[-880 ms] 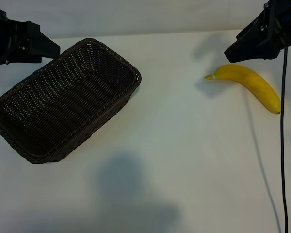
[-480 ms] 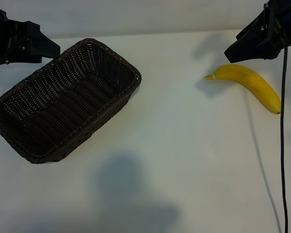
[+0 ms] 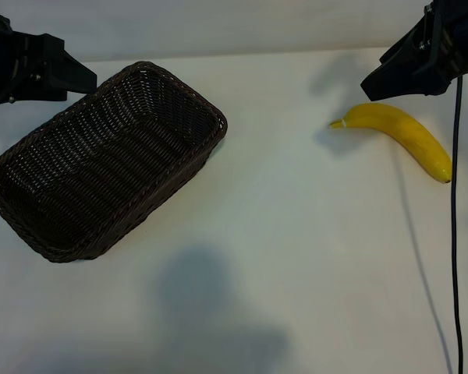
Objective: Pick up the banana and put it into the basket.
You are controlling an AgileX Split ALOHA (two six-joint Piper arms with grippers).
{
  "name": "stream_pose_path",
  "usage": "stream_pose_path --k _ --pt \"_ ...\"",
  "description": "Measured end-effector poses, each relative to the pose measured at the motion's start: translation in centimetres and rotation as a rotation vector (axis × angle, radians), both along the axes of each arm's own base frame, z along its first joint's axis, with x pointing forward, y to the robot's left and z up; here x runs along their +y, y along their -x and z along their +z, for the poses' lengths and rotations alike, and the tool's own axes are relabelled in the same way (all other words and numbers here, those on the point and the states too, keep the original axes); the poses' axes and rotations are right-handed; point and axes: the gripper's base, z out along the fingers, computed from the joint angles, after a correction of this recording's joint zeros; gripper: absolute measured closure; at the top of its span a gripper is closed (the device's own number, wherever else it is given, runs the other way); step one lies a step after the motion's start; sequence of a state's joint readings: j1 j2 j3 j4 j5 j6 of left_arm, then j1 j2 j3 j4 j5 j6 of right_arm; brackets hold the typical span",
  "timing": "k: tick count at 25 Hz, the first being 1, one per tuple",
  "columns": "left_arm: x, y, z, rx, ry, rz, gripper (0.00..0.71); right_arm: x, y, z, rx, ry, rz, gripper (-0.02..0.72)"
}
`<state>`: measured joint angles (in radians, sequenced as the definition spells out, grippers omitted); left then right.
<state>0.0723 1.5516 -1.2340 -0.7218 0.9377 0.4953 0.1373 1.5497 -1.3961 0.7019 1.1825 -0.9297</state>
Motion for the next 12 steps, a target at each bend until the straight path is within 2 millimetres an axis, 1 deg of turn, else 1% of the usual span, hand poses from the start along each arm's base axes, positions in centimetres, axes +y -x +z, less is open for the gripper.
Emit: stream_pose_path --k 8,12 --pt "0.12 -0.28 0.04 -0.025 -0.007 0.022 0.164 0.0 0.0 0.0 0.0 0.0 0.0 0.188" --pt "-0.02 0.06 -0.02 0.011 0.005 0.005 0.164 0.0 -0.02 0.0 -0.002 0.0 -0.001 0.188"
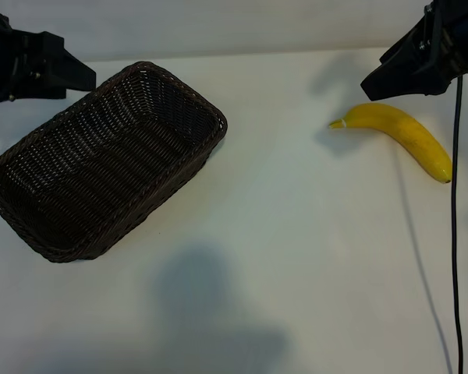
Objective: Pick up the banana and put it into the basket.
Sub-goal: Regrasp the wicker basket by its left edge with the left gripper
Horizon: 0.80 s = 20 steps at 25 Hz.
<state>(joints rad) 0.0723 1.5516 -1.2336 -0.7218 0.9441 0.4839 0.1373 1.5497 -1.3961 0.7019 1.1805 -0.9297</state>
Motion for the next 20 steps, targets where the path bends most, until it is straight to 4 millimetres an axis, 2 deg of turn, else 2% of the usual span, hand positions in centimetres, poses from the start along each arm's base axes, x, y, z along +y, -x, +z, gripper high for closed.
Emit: stream_pose_path --k 3,9,14,20 --pt "-0.1 0.5 0.4 0.026 0.017 0.012 0.164 0.0 0.0 0.0 -0.002 0.0 -0.001 0.188" --pt "0.1 3.6 4.2 -0.028 -0.012 0.104 0.164 0.0 0.0 0.0 -0.004 0.0 -0.003 0.188" --pt "2.0 6.9 5.9 0.033 -0.201 0.295 0.164 0.0 -0.1 0.0 -0.013 -0.001 -0.011 0.188" --pt "4.4 9.6 6.8 0.092 -0.41 0.519 0.164 0.0 -0.2 0.1 -0.018 -0.001 -0.015 0.188"
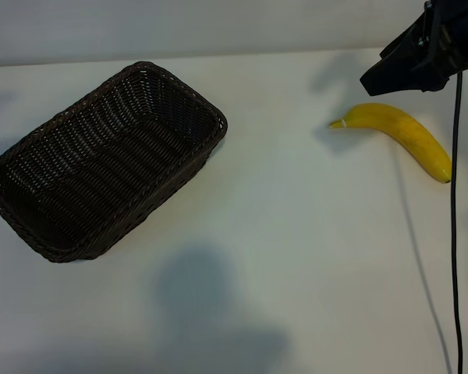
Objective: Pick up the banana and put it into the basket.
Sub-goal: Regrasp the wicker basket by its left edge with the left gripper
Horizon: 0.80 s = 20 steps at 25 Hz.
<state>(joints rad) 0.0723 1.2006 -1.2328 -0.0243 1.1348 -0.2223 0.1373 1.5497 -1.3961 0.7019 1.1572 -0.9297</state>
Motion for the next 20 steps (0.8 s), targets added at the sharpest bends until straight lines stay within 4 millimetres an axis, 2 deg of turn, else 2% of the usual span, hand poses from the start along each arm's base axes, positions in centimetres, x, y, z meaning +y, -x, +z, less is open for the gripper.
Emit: stream_pose_path --k 3,6,15,20 --pt "0.4 0.2 0.0 0.01 -0.023 0.052 0.164 0.0 0.0 0.0 0.0 0.0 -0.002 0.188" --pt "0.5 -0.2 -1.1 0.028 -0.017 0.076 0.164 0.0 0.0 0.0 0.005 -0.003 -0.008 0.188" --pt "0.0 -2.3 -8.5 0.125 0.061 0.093 0.164 0.0 0.0 0.0 0.011 -0.006 -0.017 0.188" --pt "0.6 -2.6 -11.1 0.139 0.123 0.15 0.164 0.0 0.0 0.0 0.013 -0.006 -0.017 0.188"
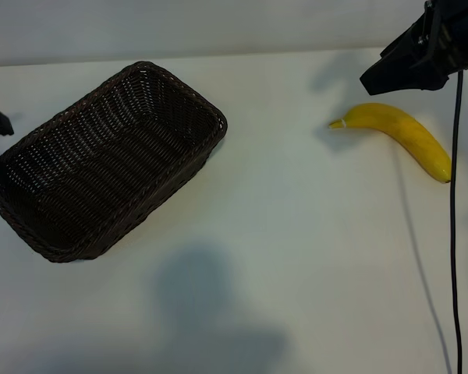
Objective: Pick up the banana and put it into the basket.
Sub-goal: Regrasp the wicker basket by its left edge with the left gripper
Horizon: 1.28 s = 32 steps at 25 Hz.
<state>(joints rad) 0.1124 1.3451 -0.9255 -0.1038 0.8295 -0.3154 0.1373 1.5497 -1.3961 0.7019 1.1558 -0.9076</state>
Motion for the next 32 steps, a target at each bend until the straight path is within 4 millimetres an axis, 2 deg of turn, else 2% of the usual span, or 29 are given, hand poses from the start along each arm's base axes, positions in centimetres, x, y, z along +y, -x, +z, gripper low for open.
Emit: stream_pose_path --k 3,9,19,26,27,28,30,31,32 --pt "0.8 0.2 -1.3 0.033 0.007 0.038 0.164 0.0 0.0 0.0 0.004 -0.002 -0.005 0.188" --pt "1.3 0.5 -3.8 0.056 0.012 0.067 0.164 0.0 0.0 0.0 0.009 -0.004 -0.011 0.188" --pt "0.9 -1.2 -6.7 0.074 0.105 0.117 0.164 0.0 0.0 0.0 0.013 -0.006 -0.015 0.188" --pt "0.9 -2.2 -9.7 0.15 0.136 0.147 0.177 0.0 0.0 0.0 0.012 -0.006 -0.017 0.188" --pt "0.9 -2.3 -10.0 0.161 0.137 0.148 0.207 0.0 0.0 0.0 0.012 -0.006 -0.017 0.188" --pt "1.0 -2.3 -10.3 0.166 0.137 0.149 0.269 0.0 0.0 0.0 0.012 -0.006 -0.017 0.188" --pt "1.0 -2.5 -10.4 0.157 0.138 0.155 0.466 0.0 0.0 0.0 0.012 -0.006 -0.017 0.188" --pt "1.0 -2.7 -10.4 0.14 0.146 0.169 0.542 0.0 0.0 0.0 0.012 -0.006 -0.017 0.188" --pt "1.1 -2.8 -10.3 0.119 0.141 0.165 0.543 0.0 0.0 0.0 0.012 -0.006 -0.017 0.188"
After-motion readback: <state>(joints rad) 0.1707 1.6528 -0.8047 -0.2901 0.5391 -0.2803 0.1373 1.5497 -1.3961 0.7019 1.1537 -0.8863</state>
